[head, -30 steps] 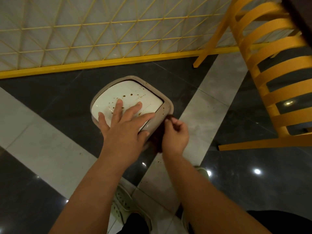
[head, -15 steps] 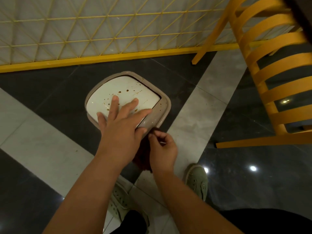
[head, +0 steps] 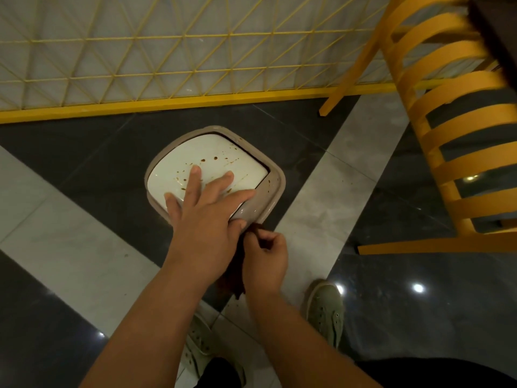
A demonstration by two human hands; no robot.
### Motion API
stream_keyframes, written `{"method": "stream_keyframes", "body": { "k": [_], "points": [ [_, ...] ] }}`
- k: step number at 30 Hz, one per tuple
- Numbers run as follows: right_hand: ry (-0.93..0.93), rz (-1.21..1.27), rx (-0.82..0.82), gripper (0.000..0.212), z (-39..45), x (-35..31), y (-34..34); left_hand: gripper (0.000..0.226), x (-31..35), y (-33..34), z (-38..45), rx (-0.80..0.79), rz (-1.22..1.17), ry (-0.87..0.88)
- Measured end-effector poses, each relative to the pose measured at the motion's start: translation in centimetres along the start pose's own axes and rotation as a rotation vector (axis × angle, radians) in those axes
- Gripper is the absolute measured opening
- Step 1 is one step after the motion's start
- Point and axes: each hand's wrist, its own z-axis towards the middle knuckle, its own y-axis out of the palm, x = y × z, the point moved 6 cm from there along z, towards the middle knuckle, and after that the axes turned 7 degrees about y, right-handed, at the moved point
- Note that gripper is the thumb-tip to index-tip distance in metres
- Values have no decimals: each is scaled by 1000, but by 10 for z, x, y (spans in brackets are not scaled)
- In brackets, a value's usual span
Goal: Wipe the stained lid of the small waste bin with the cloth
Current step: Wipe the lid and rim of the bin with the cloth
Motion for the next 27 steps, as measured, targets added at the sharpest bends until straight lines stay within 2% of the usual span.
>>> {"method": "stream_keyframes", "body": {
  "k": [9,12,16,21,24,27],
  "points": [
    [-31,-37,62,12,57,-81,-3,50,-1,0,1,8,-23,3],
    [-42,-17,82,9,61,-86,-6,51,-1,0,2,11,-21,-5],
    [-137,-6,37,10,19,-38,-8,51,0,0,4,0,-6,-12],
    [125,76,-153,10,-29,45,15,49,-1,1,2,18,-8,4],
    [166,84,-187,9,-33,50,21,48,-2,1,1,23,-14,18],
    [108,66,-112,9,-22,39,8,48,-4,1,1,16,-16,31]
  ]
}}
